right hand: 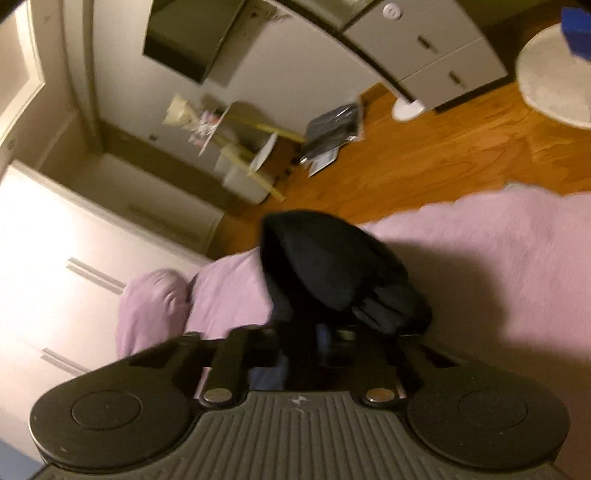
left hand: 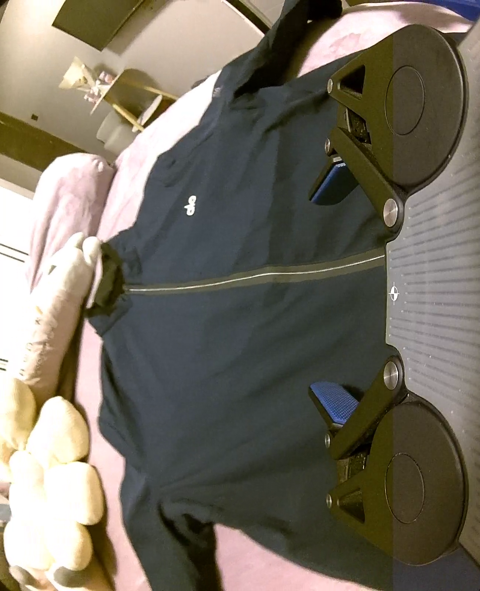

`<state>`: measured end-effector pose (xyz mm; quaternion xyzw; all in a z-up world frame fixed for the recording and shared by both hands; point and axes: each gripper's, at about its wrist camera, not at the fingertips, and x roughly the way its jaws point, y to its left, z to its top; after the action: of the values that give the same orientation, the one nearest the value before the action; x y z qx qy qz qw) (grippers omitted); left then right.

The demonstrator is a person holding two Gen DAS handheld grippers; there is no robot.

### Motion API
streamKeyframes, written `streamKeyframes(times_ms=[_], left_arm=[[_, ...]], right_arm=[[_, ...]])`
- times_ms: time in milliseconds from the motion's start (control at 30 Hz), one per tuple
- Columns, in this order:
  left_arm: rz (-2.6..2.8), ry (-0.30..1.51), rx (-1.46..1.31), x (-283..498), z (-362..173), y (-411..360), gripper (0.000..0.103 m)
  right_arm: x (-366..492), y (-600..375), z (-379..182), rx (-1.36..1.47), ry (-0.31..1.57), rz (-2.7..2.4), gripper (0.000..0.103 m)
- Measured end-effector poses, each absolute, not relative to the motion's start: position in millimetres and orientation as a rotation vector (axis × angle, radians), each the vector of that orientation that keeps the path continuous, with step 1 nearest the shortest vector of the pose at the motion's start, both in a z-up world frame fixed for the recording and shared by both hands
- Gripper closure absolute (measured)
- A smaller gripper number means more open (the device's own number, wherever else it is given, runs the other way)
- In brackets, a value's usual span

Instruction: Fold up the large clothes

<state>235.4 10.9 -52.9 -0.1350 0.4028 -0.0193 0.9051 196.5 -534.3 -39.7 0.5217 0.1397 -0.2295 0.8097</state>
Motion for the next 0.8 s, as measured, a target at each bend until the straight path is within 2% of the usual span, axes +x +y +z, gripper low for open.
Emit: streamKeyframes(times_ms=[67, 167, 267, 433, 467, 500, 567, 600, 667, 800], left_arm=[[-0.045, 0.815, -0.281, 235, -48, 16, 0.0], [-0.055, 0.782, -0.302, 235, -40, 25, 0.0], [-0.059, 0.748, -0.328, 235, -35, 33, 0.0], [-0.08, 0.725, -0.38, 238, -32, 46, 0.0], [-0.089, 0.726, -0.39, 241, -32, 48, 0.0], [-0.102, 0.727, -0.402, 245, -32, 50, 0.0], [-0.146, 0.729, -0.439, 257, -33, 52, 0.0], [-0.169, 0.733, -0.461, 266, -34, 51, 0.0], [-0.194, 0.75, -0.498, 286, -39, 48, 0.0], [-0.234, 0.803, -0.564, 337, -59, 37, 0.0]], right_arm=[[205, -519, -19, 1.026, 0.27, -0.467, 0.094], [236, -463, 32, 0.703, 0.229, -0.334, 0.095], [274, -382, 56, 0.424, 0.275, -0.074, 0.095], [313, -255, 23, 0.158, 0.495, 0.262, 0.093], [320, -239, 8, 0.125, 0.54, 0.277, 0.083], [325, -228, -6, 0.097, 0.587, 0.28, 0.067], [332, -219, -28, 0.108, 0.693, 0.288, 0.06], [328, -218, -30, 0.145, 0.705, 0.296, 0.05], [320, -229, -31, 0.221, 0.679, 0.288, 0.04], [316, -267, -36, 0.398, 0.655, 0.246, 0.04]])
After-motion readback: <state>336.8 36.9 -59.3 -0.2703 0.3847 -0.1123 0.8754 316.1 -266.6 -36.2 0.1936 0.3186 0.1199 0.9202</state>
